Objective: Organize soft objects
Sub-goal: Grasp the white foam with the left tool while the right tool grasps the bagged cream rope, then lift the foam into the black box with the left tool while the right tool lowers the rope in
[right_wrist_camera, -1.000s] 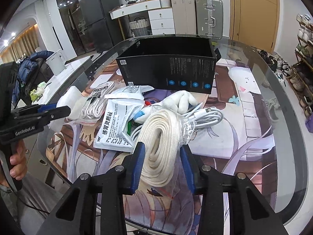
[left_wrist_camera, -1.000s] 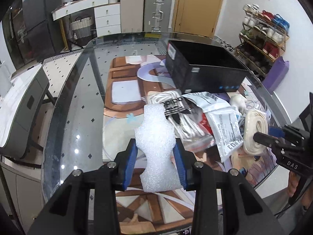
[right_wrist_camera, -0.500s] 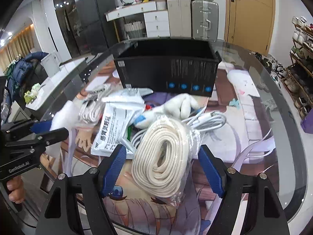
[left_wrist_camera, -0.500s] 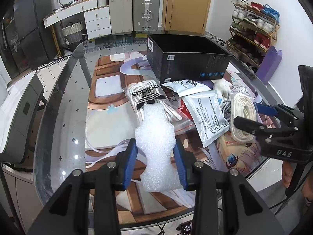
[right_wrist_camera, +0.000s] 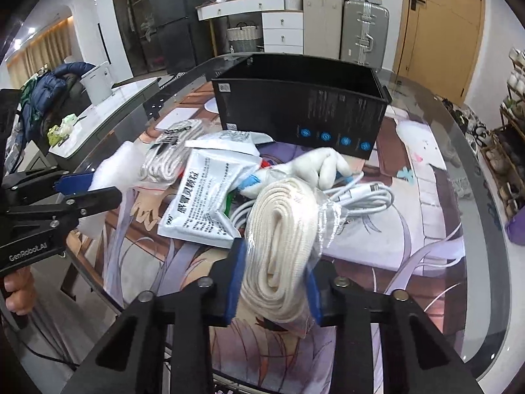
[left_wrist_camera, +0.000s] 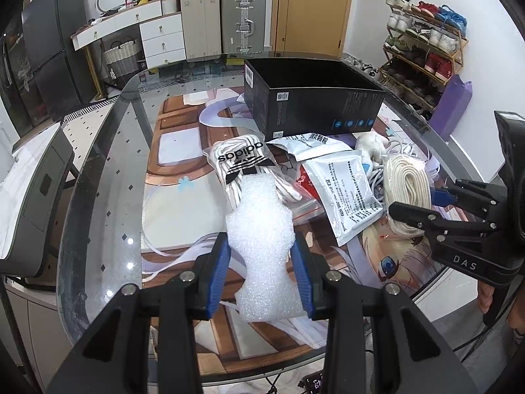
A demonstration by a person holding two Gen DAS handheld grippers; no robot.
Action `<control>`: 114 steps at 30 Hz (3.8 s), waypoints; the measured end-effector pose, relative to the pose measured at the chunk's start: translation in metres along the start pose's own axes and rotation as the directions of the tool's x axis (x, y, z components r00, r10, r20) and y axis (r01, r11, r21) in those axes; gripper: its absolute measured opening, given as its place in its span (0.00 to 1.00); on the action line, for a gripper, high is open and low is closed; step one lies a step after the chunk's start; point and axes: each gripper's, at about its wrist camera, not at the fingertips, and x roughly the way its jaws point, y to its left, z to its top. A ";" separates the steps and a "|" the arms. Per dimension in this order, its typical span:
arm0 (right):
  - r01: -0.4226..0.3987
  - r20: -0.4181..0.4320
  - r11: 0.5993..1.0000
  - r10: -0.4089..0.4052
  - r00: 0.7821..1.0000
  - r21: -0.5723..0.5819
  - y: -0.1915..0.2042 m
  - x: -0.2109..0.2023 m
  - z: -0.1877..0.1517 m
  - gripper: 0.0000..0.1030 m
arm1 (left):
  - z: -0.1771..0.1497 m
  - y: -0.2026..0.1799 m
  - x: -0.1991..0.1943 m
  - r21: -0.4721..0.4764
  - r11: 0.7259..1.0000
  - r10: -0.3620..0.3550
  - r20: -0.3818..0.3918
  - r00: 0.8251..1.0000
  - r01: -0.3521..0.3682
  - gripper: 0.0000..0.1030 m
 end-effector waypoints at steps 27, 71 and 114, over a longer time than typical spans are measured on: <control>-0.048 0.073 0.998 0.051 0.996 -0.048 0.012 -0.039 -0.003 0.16 | 0.005 -0.014 -0.014 0.028 0.999 -0.020 0.046 0.999 0.019 0.35; -0.021 0.415 0.999 0.032 0.909 -0.032 -0.006 -0.129 0.093 0.15 | 0.096 -0.031 -0.062 0.046 0.999 -0.027 0.335 0.942 0.012 0.35; -0.101 0.051 0.986 0.095 0.994 0.134 -0.079 0.062 0.145 0.15 | 0.152 -0.031 0.087 0.007 0.999 0.035 0.089 0.995 -0.036 0.35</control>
